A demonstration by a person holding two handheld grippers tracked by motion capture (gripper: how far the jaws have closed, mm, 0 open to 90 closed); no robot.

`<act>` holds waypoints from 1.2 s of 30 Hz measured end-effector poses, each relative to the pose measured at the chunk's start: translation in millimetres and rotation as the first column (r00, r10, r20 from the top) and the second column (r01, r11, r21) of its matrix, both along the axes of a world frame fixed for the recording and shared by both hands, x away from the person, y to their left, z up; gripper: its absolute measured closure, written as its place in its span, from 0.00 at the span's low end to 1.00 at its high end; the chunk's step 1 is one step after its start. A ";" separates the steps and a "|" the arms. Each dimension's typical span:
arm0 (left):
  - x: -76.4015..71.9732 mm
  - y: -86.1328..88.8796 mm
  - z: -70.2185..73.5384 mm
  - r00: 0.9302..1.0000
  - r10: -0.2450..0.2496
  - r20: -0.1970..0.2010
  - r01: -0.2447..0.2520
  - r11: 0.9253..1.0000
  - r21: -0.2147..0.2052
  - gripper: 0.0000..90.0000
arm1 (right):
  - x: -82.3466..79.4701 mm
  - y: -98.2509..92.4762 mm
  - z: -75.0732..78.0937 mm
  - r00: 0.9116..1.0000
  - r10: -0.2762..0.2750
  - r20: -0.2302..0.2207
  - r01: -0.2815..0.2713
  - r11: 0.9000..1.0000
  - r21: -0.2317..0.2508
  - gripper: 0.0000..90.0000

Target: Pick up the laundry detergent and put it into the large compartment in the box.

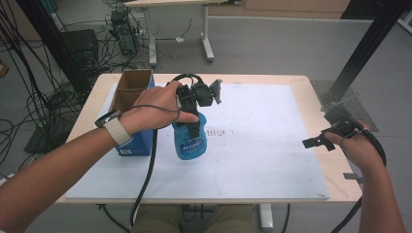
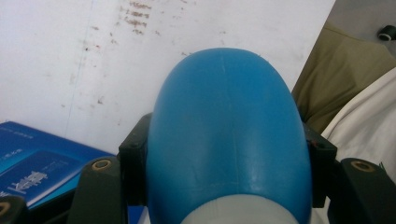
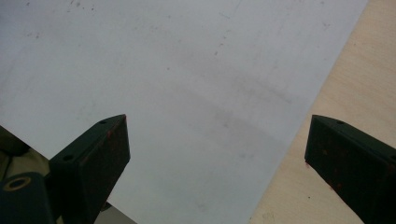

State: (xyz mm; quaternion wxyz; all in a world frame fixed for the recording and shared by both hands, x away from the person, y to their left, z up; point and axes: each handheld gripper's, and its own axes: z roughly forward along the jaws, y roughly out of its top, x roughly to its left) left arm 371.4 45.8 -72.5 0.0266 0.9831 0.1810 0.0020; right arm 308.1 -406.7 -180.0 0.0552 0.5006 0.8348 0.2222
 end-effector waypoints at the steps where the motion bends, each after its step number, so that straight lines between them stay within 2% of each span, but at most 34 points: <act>1: 1.5 0.8 3.4 1.000 0.007 -0.001 -0.007 1.000 -0.001 0.42 | 0.7 -0.1 0.2 1.000 0.001 0.000 -0.001 1.000 0.001 0.07; 10: 1.9 0.8 29.2 0.997 0.065 0.035 -0.065 0.998 -0.001 0.42 | 5.9 3.7 4.0 1.000 0.011 0.002 -0.011 1.000 -0.004 0.07; 18: 12.3 1.3 41.6 0.995 0.101 0.003 -0.101 0.995 -0.002 0.42 | 8.5 5.7 7.3 1.000 0.017 0.006 -0.017 1.000 -0.005 0.07; 21: 11.3 2.4 47.4 0.994 0.107 0.012 -0.107 0.994 -0.004 0.42 | 8.6 5.7 8.3 1.000 0.020 0.011 -0.020 1.000 -0.004 0.07; 25: 15.1 5.5 57.1 0.990 0.141 0.013 -0.141 0.990 0.001 0.42 | 9.6 4.2 8.5 1.000 0.017 0.008 -0.017 1.000 -0.003 0.07; 29: 21.2 8.4 67.8 0.983 0.185 0.004 -0.185 0.983 0.011 0.42 | 9.8 2.3 8.7 1.000 0.011 0.011 -0.011 1.000 -0.001 0.07; 36: 21.2 8.4 85.1 0.975 0.221 0.021 -0.221 0.975 0.011 0.42 | 11.6 3.1 9.3 1.000 0.014 0.014 -0.014 1.000 0.000 0.07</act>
